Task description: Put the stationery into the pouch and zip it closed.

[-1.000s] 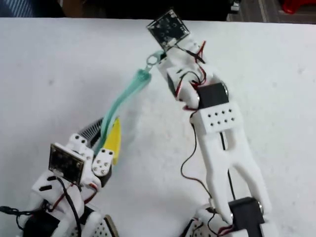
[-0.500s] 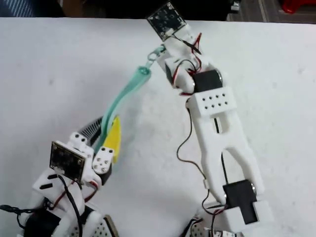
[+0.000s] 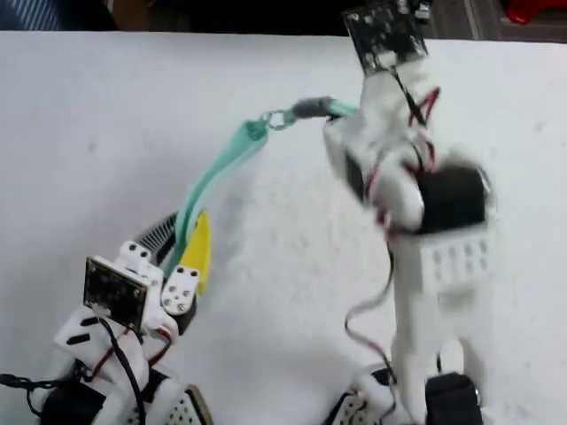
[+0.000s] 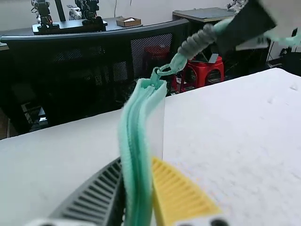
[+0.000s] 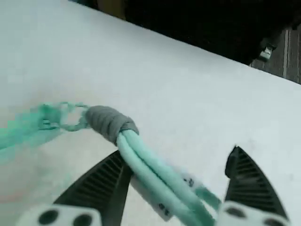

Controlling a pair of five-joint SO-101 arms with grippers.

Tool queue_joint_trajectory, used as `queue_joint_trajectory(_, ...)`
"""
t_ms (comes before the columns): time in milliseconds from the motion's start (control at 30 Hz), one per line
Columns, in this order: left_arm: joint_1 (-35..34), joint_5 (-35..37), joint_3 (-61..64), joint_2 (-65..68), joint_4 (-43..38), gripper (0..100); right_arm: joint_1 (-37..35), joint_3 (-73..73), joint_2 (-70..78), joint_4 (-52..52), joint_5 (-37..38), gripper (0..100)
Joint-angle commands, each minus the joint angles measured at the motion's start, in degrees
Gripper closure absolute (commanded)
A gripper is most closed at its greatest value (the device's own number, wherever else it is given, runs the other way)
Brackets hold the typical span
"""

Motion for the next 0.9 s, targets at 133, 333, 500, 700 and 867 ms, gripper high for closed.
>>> queue_joint_trajectory(133,-0.2,0.0,0.9,0.6,0.0,98,-19.9,-17.0,6.2,7.8,-16.3,70.7)
queue_joint_trajectory(333,-0.2,-0.1,3.2,0.6,-0.4,98,-21.8,-19.4,15.2,8.4,-22.9,68.4)
queue_joint_trajectory(500,-0.4,-0.4,3.4,0.6,-0.4,98,-23.2,-19.5,19.4,8.4,-22.4,68.2)
queue_joint_trajectory(700,-0.5,-0.4,3.4,0.6,-0.4,98,-21.8,-21.2,19.5,8.6,-20.6,68.1)
queue_joint_trajectory(867,-0.6,-0.4,3.4,0.6,-0.3,98,-24.9,-19.6,20.7,8.7,-20.6,68.0)
